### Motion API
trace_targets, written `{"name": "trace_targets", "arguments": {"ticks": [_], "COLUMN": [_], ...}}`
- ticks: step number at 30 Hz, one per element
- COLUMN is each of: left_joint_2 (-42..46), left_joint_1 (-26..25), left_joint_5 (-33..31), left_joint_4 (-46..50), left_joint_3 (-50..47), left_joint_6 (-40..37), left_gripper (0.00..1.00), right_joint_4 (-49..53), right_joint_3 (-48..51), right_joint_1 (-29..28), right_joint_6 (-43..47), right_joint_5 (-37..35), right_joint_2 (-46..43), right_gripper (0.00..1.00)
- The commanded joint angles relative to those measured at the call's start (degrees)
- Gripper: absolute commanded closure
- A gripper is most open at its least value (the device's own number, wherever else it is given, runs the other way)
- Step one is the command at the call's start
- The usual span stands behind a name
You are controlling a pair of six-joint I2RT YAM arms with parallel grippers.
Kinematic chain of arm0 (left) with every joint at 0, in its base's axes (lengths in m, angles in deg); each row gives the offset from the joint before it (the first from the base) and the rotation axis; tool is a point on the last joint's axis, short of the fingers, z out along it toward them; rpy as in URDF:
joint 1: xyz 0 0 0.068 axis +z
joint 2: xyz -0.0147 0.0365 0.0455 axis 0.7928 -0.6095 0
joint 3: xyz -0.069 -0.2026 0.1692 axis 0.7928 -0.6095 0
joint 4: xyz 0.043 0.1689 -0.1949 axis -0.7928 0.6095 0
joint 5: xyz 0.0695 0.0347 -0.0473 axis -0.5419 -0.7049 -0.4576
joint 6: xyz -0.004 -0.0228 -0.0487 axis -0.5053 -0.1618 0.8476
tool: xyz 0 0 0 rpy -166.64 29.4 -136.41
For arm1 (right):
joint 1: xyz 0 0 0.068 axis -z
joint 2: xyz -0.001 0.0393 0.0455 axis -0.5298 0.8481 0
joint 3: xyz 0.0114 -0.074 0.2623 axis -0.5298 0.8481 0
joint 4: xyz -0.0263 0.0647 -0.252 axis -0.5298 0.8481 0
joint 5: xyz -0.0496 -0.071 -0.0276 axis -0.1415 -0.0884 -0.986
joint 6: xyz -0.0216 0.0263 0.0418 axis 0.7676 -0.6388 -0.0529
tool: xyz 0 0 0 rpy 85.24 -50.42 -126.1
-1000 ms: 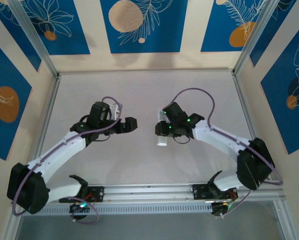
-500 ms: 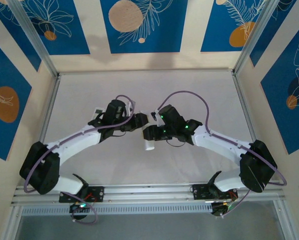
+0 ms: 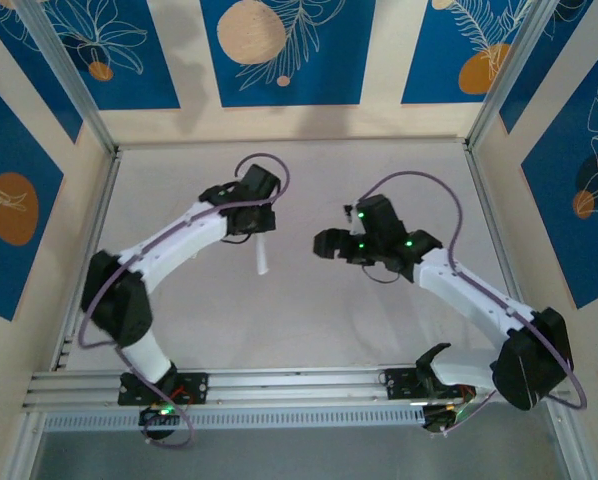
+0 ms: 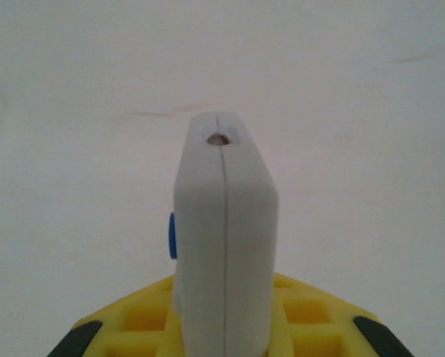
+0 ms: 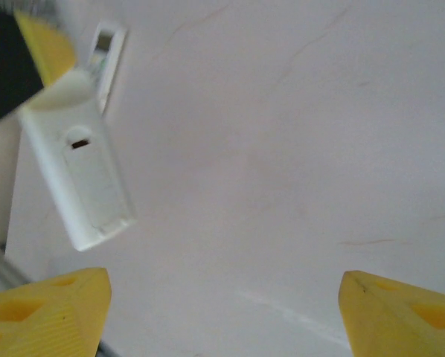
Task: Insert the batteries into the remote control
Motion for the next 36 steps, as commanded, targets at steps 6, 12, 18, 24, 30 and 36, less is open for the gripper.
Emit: {"name": "trace_targets", "arguments": {"ticks": [6,12,18,24,30,36], "left_joint_2": [-23.76,-33.55,-36.69,-24.65,6.52,36.0], "left_joint_1": [-1.44,-1.32,-1.23,-1.27,-0.92,4.92], "left_joint_5": [-31.31,-26.04,-20.25,-10.89,-0.09,-9.99], "left_joint_4": [30.99,24.16,18.83,8.33,-15.29,-39.9], "left_joint_3": [18.03,21.68,24.7,16.4,-8.53,-40.26], "left_joint_6": [-2.85,-7.64,-10.09,-13.95,-17.87,-25.93], "left_gripper": [1.0,0.98,0.72,0.33,0.05,0.0], "right_joint_4": [9.86,10.25,13.16,13.65,2.57,-39.21], "right_joint_3": [3.15,5.87,4.92,4.95,9.52,24.0], "right_joint_1": [7.04,10.39,14.49,23.72,32.65,30.92], "right_joint_6": [0.7,0.12,1.41,4.22,10.55,20.59], "right_joint_5": [-0.62,0.69,1.19,-2.32,-17.76,-22.16], "right_joint_2": [-4.07,-6.64,-8.48,-9.08,-5.81,1.67], "right_gripper": [0.19,0.19,0.19,0.16,0.1,0.07]}}
